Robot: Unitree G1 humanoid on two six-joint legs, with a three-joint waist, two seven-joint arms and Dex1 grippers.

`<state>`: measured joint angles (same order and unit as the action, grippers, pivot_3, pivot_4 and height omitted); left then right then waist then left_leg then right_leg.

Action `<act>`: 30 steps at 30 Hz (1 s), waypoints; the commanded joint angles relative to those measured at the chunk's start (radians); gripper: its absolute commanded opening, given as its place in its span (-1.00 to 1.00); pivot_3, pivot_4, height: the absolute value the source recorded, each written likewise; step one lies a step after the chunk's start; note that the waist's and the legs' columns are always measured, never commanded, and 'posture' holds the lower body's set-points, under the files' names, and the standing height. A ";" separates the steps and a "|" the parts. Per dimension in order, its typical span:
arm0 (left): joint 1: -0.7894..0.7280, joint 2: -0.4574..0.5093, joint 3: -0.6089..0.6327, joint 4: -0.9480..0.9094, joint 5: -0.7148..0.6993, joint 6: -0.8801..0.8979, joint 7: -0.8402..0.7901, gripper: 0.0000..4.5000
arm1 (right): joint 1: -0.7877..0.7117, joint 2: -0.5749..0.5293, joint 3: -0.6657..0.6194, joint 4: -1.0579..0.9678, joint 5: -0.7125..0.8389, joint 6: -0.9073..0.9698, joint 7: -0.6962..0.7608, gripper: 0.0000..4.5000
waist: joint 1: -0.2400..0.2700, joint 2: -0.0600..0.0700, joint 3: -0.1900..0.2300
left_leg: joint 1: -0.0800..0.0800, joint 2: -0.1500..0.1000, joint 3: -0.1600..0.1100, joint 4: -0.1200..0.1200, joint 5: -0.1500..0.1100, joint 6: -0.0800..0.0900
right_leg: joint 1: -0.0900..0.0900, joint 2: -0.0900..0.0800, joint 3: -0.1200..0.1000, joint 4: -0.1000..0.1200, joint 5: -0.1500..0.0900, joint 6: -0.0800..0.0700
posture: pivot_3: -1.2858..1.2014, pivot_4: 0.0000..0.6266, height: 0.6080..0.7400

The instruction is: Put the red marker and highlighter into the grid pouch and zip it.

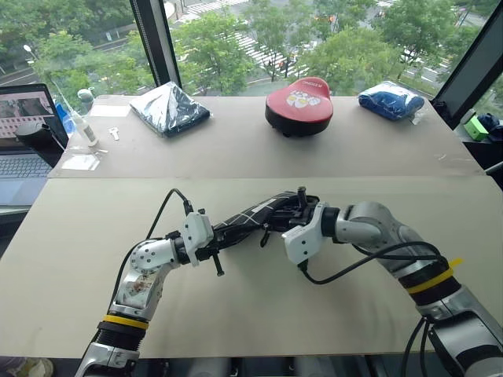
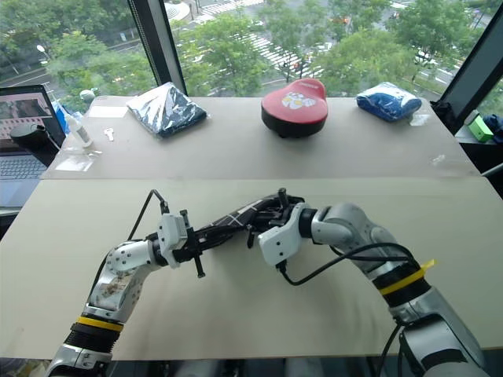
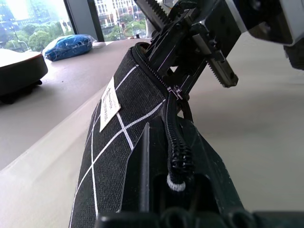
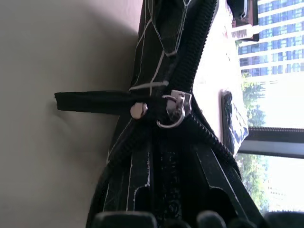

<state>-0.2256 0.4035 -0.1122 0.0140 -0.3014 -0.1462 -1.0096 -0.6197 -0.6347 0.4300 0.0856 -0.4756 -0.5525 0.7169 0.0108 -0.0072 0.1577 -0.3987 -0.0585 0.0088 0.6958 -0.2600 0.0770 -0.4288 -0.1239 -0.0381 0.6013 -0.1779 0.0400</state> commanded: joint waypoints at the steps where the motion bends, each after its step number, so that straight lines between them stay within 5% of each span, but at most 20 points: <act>1: 0.002 -0.001 0.008 -0.033 -0.006 -0.024 0.008 -1.00 | -0.019 0.002 -0.013 0.014 0.045 -0.017 0.017 -0.15 | 0.000 0.000 0.000 | 0.000 0.000 0.000 0.000 0.000 0.000 | 0.000 0.000 0.000 0.000 0.000 0.000 | 0.03 -0.52 1.00; 4: 0.005 0.001 0.009 -0.033 -0.007 -0.027 0.009 -1.00 | -0.045 -0.012 -0.062 0.045 0.047 -0.010 -0.016 0.33 | -0.001 0.000 0.000 | 0.000 0.000 0.000 0.000 0.000 0.000 | 0.000 0.000 0.000 0.000 0.000 0.000 | 0.03 -0.52 1.00; 12: 0.007 0.003 0.005 -0.029 -0.006 -0.032 0.012 -1.00 | -0.035 -0.096 -0.226 0.054 0.220 0.083 0.008 0.33 | 0.000 0.000 0.000 | 0.000 0.000 0.000 -0.001 0.000 0.000 | -0.001 0.000 0.000 0.000 0.000 0.000 | 0.03 -0.52 1.00; 20: 0.008 0.007 0.003 -0.036 -0.011 -0.026 0.008 -1.00 | 0.186 -0.249 -0.523 -0.338 0.994 1.060 0.288 0.33 | 0.005 0.000 0.000 | -0.002 0.002 -0.002 -0.001 -0.006 0.009 | 0.001 -0.003 0.000 -0.003 0.001 -0.001 | 0.03 -0.52 1.00; 24: 0.003 0.007 0.004 -0.033 -0.012 -0.023 0.008 -1.00 | 0.337 -0.299 -0.588 -0.464 1.159 1.273 0.297 0.33 | 0.009 0.000 0.000 | -0.001 0.003 -0.004 -0.001 -0.007 0.010 | 0.003 -0.006 -0.001 -0.006 0.001 -0.001 | 0.03 -0.52 1.00; 30: -0.002 0.004 -0.001 -0.032 -0.012 -0.020 0.008 -1.00 | 0.395 -0.157 -0.469 -0.571 1.174 1.392 0.120 0.33 | 0.004 0.000 0.000 | -0.002 0.003 -0.003 -0.001 -0.007 0.010 | 0.002 -0.005 -0.001 -0.005 0.001 -0.001 | 0.03 -0.52 1.00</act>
<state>-0.2171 0.4088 -0.1151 0.0106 -0.3016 -0.1626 -1.0001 -0.2090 -0.8348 -0.0817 -0.4506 0.7205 0.8228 0.9080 0.0150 -0.0072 0.1577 -0.4002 -0.0559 0.0058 0.6950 -0.2665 0.0869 -0.4272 -0.1289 -0.0393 0.5964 -0.1773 0.0394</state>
